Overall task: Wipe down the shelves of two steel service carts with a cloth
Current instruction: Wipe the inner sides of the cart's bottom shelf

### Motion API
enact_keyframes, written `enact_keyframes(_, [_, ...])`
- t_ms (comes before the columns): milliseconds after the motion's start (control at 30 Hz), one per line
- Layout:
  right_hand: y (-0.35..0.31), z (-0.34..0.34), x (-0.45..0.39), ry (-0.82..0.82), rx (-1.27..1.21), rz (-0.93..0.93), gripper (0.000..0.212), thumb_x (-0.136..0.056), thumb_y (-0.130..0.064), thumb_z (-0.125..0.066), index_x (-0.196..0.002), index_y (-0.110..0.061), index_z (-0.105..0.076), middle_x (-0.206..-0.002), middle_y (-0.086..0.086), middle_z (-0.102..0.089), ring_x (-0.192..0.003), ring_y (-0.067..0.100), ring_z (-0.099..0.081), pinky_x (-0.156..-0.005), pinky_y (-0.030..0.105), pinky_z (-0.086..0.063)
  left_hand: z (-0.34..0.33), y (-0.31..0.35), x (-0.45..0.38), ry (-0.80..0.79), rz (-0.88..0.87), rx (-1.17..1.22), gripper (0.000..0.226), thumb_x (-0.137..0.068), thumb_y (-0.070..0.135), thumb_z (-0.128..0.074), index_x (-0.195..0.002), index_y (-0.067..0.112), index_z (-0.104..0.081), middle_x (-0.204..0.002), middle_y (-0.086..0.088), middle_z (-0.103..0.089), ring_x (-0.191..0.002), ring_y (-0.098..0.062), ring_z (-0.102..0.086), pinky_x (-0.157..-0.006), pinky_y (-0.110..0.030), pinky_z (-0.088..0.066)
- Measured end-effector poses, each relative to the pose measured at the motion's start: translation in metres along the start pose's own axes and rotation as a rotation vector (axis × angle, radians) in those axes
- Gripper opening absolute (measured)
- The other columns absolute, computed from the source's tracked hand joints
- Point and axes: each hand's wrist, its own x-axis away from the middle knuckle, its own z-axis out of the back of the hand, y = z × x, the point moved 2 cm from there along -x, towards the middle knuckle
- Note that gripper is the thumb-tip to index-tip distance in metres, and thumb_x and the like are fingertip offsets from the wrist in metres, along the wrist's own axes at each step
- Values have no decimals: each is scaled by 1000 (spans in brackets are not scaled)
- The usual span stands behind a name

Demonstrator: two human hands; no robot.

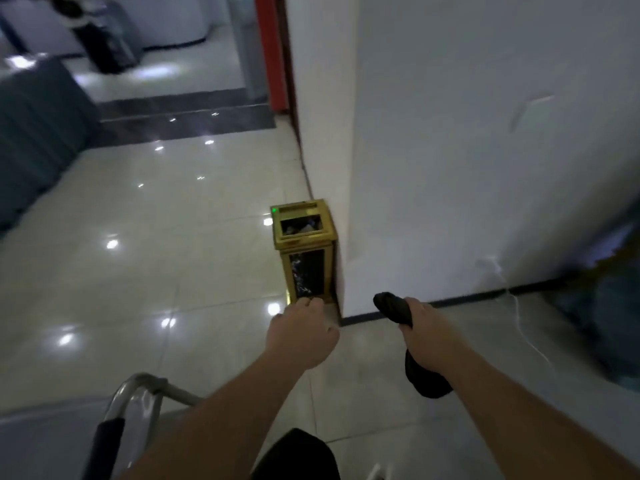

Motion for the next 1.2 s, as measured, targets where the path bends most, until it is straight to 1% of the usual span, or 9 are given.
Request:
enact_keyframes(100, [-46,-7,-60,-46,75,111,25,-105,-27,-49,-129,-20,-52,-116,6,-60,-97,27,-61,-90,47,-55,8,-49,-18,-18,160,35,62,-95,61,-46,-147,26,-47,-143,0,-55,-127,-26,-56,-99,-44,-48])
enact_keyframes(200, [-103,-22,-118,-90,141,197,38,-106,-27,-49,-143,-22,-47,-126,7,-58,-106,29,-60,-95,47,-53,14,-102,-42,1,290,59,64,-96,60,-46,-150,25,-45,-144,0,-55,-127,-25,-56,-100,-44,-48])
enact_keyframes(367, [-192,-53,-210,-131,190,310,37,-106,-29,-52,-142,-21,-48,-130,6,-60,-106,28,-61,-94,46,-54,27,-188,-103,18,435,108,62,-97,57,-45,-150,23,-46,-144,-1,-54,-128,-26,-55,-98,-44,-47])
enact_keyframes(467, [-244,-60,-258,-144,241,334,46,-106,-29,-53,-150,-21,-43,-137,7,-58,-116,30,-60,-98,46,-53,44,-232,-137,5,488,124,59,-98,53,-46,-148,21,-47,-144,-2,-54,-128,-26,-54,-99,-43,-46])
enact_keyframes(633, [-335,-73,-318,-160,227,403,38,-105,-26,-52,-142,-23,-50,-127,4,-61,-107,26,-62,-93,46,-55,90,-304,-184,51,520,86,56,-100,51,-45,-146,21,-48,-141,-2,-55,-126,-26,-55,-98,-43,-46])
enact_keyframes(733, [-384,-90,-351,-189,280,468,30,-105,-27,-50,-135,-23,-51,-122,3,-60,-102,26,-62,-91,45,-55,105,-344,-199,75,574,128,57,-100,53,-44,-148,22,-47,-143,-3,-54,-127,-27,-54,-100,-43,-46])
enact_keyframes(833, [-439,-112,-386,-229,342,555,31,-106,-29,-51,-137,-21,-49,-118,2,-59,-101,25,-62,-91,46,-56,110,-387,-209,76,641,190,59,-100,53,-45,-151,23,-44,-147,-3,-52,-130,-26,-53,-103,-44,-45])
enact_keyframes(1067, [-577,-187,-469,-440,393,829,30,-107,-25,-52,-136,-17,-53,-118,4,-61,-104,25,-62,-93,43,-54,116,-491,-228,91,949,245,59,-102,53,-44,-152,23,-44,-147,-4,-51,-129,-27,-53,-102,-42,-45])
enact_keyframes(1200, [-661,-223,-504,-521,415,1010,30,-107,-26,-52,-136,-20,-53,-115,1,-61,-99,24,-62,-87,39,-54,123,-531,-231,83,1170,338,58,-102,50,-44,-153,22,-43,-148,-4,-50,-131,-28,-51,-103,-43,-45])
